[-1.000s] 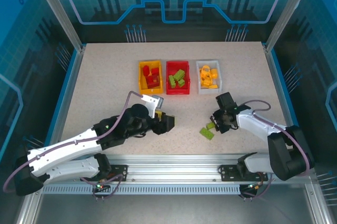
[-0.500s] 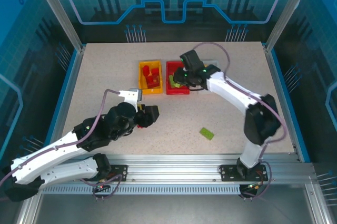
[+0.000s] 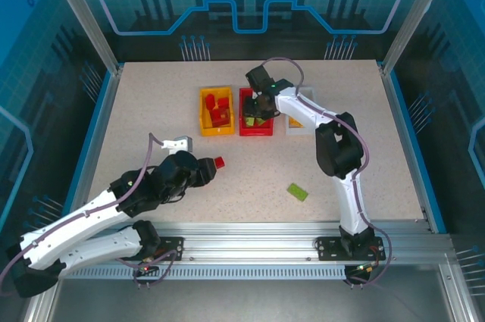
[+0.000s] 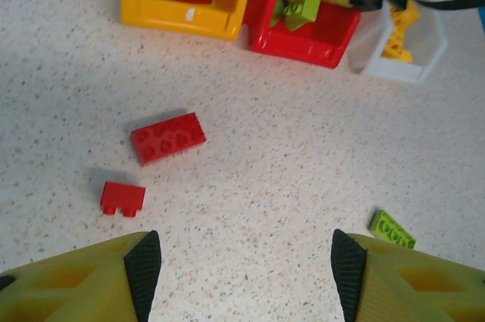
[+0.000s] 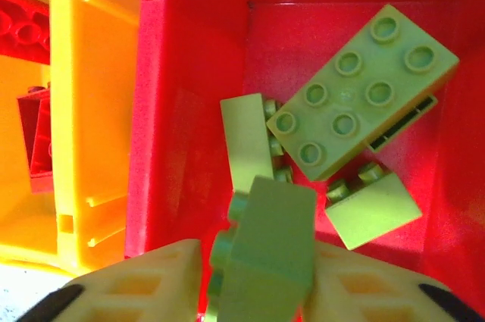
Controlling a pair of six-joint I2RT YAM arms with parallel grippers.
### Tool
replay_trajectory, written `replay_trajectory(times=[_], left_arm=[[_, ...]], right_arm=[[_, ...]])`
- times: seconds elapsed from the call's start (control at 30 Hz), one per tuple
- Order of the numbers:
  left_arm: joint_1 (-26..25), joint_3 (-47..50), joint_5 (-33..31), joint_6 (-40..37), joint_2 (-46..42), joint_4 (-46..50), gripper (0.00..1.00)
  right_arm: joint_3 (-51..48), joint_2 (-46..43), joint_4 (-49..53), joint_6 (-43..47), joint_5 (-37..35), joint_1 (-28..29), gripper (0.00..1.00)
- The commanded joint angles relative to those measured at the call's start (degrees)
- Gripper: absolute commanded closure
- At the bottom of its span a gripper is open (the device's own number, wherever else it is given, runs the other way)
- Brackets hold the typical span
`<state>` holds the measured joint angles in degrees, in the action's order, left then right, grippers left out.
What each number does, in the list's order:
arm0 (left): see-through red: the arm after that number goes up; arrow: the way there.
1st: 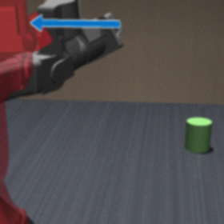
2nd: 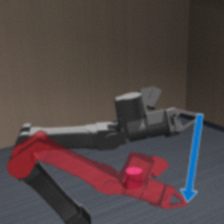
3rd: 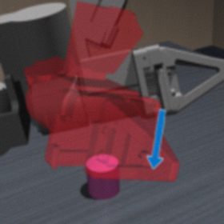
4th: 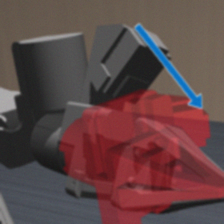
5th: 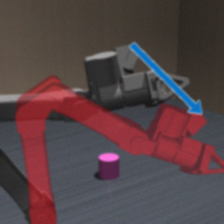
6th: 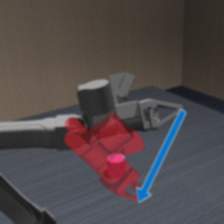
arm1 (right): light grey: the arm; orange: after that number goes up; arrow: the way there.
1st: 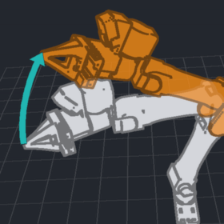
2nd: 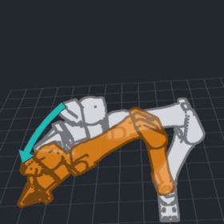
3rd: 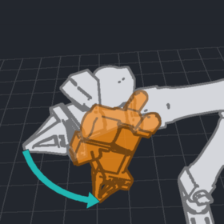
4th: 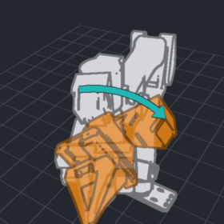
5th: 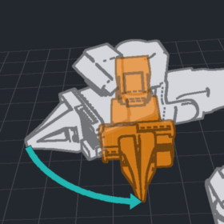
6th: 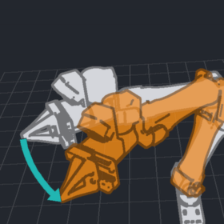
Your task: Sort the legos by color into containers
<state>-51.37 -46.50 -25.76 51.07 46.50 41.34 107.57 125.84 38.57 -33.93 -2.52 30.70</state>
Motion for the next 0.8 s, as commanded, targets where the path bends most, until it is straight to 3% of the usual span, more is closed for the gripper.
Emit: replay_trajectory(times=[0.0, 0.1, 0.2, 0.37, 0.53, 0.77], left_arm=[[1.32, 1.43, 1.36, 3.75, 0.18, 2.52, 0.35], [3.48, 2.54, 3.26, 5.97, 1.73, 3.73, 0.36], [7.07, 3.58, 7.30, 7.22, 4.72, 4.38, 0.36], [12.15, 3.63, 11.98, 0.64, 10.97, 4.62, 0.35], [15.20, 3.49, 18.07, -12.98, 15.79, 0.41, 0.31], [15.49, -7.63, 17.32, -33.30, 30.66, 1.06, 0.29]], right_arm=[[0.65, -3.32, 2.10, 1.63, -0.47, 0.10, 0.48], [-0.98, -7.47, 1.67, 1.98, -2.01, 0.74, 0.40], [-2.79, -12.33, 1.51, 2.91, -3.89, 2.26, 0.40], [-14.64, -24.32, -3.98, 5.61, -6.72, 6.97, 0.35], [-30.36, -35.35, -10.48, 5.78, -6.11, 11.45, 0.32], [-43.90, -44.35, -12.96, 2.06, -6.42, 15.51, 0.30]])
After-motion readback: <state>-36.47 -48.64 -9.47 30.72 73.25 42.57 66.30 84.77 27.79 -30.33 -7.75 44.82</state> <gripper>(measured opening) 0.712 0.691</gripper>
